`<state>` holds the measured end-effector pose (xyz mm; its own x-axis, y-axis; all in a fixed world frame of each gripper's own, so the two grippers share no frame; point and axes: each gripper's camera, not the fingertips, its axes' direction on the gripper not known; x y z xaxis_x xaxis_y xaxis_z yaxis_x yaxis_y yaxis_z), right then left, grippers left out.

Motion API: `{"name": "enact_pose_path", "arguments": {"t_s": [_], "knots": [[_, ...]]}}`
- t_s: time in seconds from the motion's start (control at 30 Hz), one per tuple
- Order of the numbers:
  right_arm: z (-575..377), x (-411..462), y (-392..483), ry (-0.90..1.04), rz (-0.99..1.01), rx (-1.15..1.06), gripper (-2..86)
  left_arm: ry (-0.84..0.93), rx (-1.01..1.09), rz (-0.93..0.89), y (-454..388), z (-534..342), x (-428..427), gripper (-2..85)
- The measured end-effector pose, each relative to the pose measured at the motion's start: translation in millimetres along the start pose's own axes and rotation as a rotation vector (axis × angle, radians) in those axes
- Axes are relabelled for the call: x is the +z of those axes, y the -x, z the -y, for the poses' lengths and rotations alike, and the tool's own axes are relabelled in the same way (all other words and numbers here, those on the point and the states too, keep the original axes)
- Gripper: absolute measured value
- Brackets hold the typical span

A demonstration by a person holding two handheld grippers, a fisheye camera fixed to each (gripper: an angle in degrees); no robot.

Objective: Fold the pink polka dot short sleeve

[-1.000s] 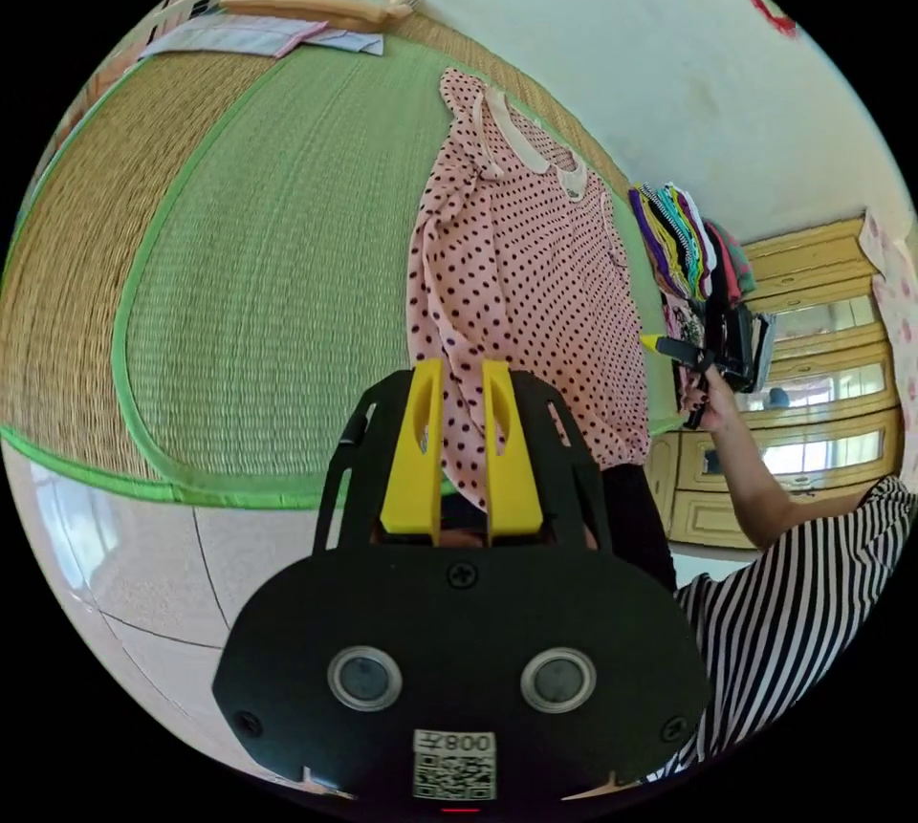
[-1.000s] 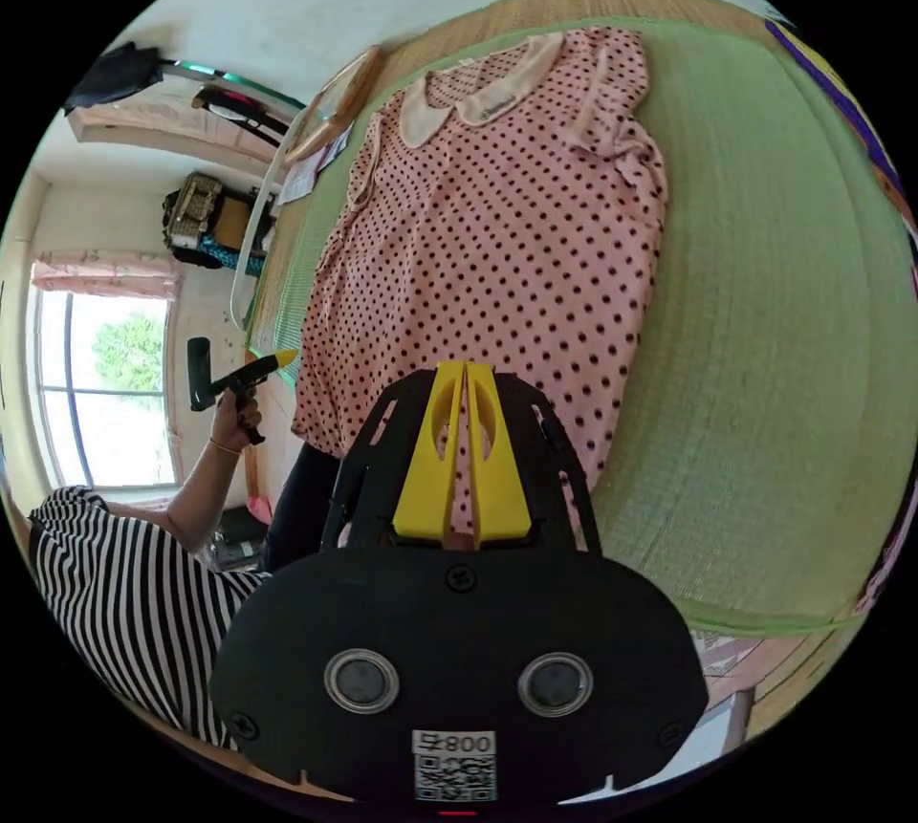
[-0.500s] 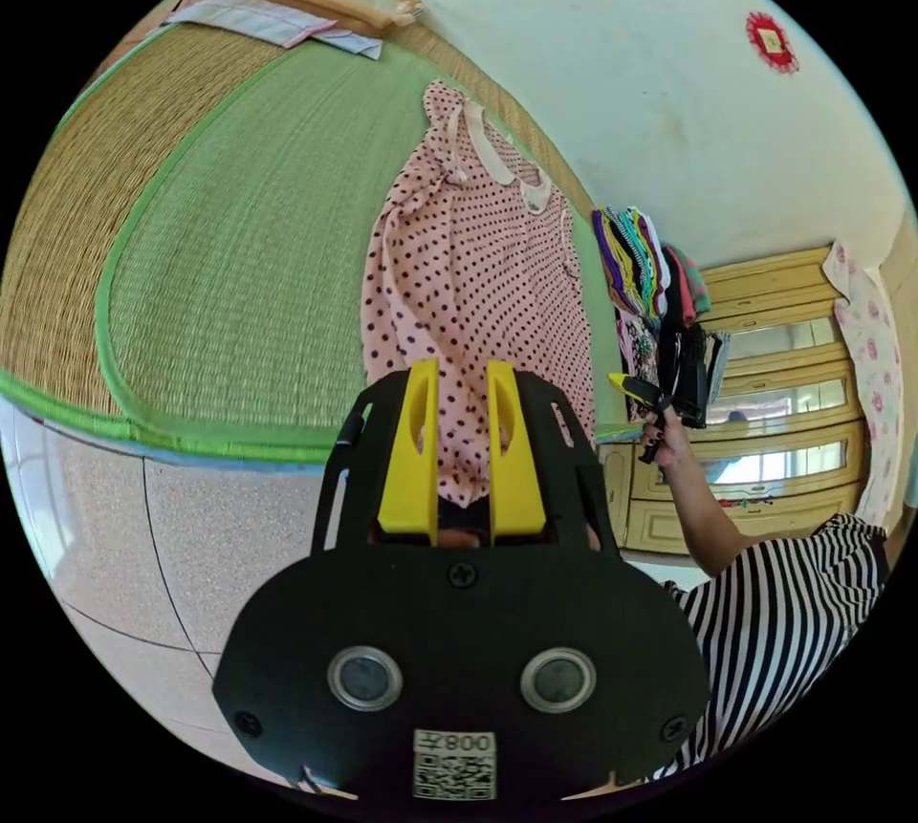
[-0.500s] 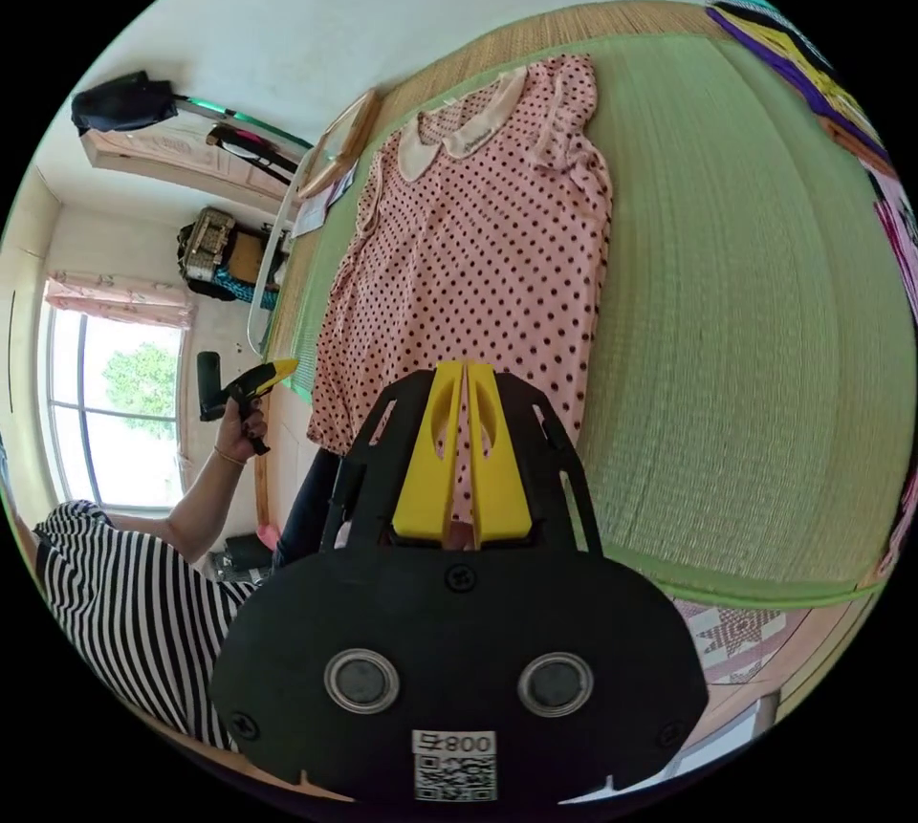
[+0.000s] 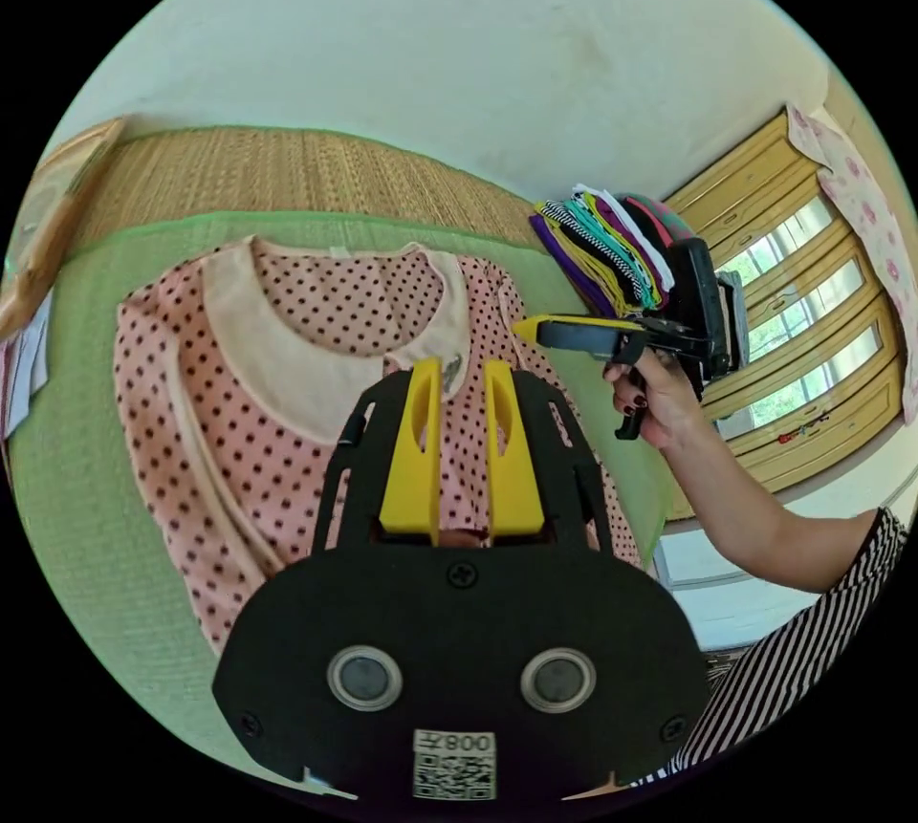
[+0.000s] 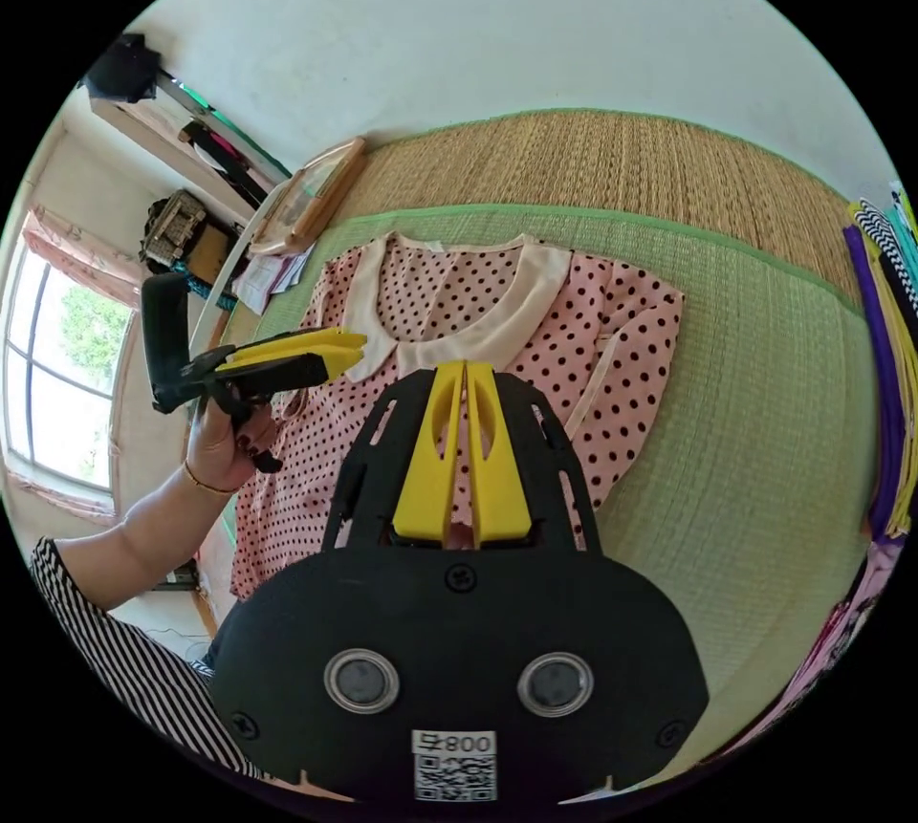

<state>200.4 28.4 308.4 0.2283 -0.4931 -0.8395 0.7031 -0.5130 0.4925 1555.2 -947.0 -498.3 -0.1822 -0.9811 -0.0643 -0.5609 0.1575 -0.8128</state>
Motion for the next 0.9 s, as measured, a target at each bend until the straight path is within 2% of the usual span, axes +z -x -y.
{"name": "enact_pose_path", "arguments": {"t_s": [0.17,0.37,0.6,0.9], "knots": [[9,33,-30,-0.007,0.063,0.024,0.1,0.035,0.021,-0.018,-3,88,80,7.7],[3,64,-44,0.000,0.102,0.027,0.1,0.132,0.083,0.072,-13,132,143,5.3],[-6,68,-46,-0.019,0.137,0.035,0.2,0.072,0.115,0.102,-29,145,145,1.8],[14,51,-25,-0.090,0.124,0.006,0.1,0.056,0.114,0.096,-35,153,135,4.2]]}}
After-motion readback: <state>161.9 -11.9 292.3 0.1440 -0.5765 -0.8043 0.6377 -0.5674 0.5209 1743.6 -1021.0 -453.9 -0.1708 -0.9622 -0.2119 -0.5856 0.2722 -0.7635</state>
